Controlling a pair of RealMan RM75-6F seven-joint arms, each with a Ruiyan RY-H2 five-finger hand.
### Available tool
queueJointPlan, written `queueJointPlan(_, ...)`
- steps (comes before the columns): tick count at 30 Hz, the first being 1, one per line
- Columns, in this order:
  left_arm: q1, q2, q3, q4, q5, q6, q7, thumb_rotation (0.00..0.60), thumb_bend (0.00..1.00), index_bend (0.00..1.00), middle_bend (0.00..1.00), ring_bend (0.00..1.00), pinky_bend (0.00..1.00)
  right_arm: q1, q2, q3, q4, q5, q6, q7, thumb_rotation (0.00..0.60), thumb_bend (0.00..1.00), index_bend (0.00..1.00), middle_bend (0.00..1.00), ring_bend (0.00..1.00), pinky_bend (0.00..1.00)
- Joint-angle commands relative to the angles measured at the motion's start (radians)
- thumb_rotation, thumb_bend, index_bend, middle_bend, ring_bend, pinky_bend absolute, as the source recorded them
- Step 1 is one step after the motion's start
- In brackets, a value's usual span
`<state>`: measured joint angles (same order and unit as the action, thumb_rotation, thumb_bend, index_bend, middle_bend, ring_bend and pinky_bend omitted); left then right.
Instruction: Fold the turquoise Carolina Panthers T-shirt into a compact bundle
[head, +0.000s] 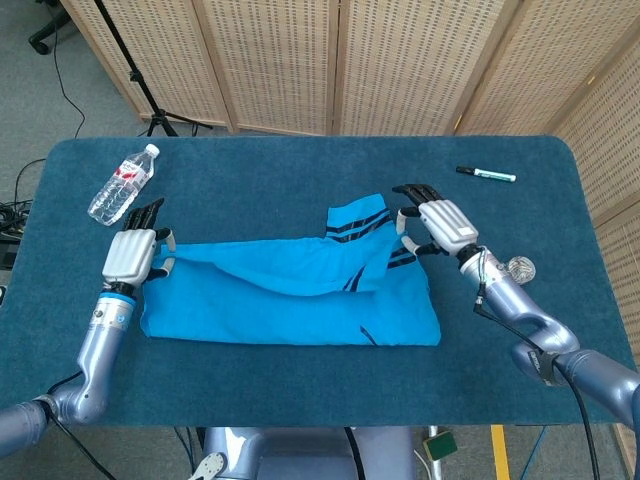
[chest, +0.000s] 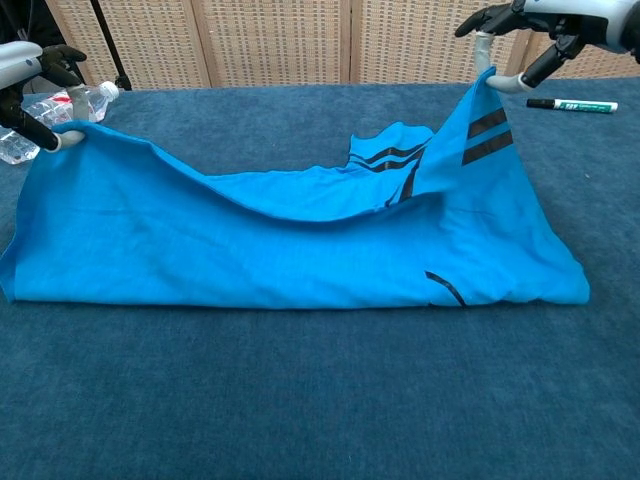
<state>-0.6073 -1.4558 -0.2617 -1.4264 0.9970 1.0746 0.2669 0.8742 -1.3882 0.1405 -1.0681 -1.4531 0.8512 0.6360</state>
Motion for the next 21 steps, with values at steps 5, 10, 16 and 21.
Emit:
queueJointPlan(5,-0.05,-0.057,-0.031,0.104,-0.049,-0.043,0.011,0.6,0.45,0.86,0.0,0.0,0.0,0.063,-0.073,0.044,0.142,0.055,-0.101,0.025,0.6,0.54,0.66,0.11,0.0,0.0)
queueJointPlan(10,-0.065,-0.082,-0.03,0.152,-0.072,-0.057,0.03,0.6,0.46,0.86,0.0,0.0,0.0,0.084,-0.1,0.048,0.202,0.062,-0.139,0.031,0.6,0.54,0.66,0.11,0.0,0.0)
queueJointPlan(16,-0.081,-0.13,-0.029,0.236,-0.1,-0.063,0.059,0.6,0.45,0.86,0.0,0.0,0.0,0.098,-0.145,0.04,0.28,0.062,-0.174,0.039,0.6,0.54,0.66,0.11,0.0,0.0)
queueJointPlan(21,-0.092,-0.162,-0.032,0.282,-0.134,-0.069,0.095,0.6,0.4,0.49,0.0,0.0,0.0,0.104,-0.179,0.028,0.336,0.049,-0.185,0.064,0.6,0.54,0.66,0.11,0.0,0.0)
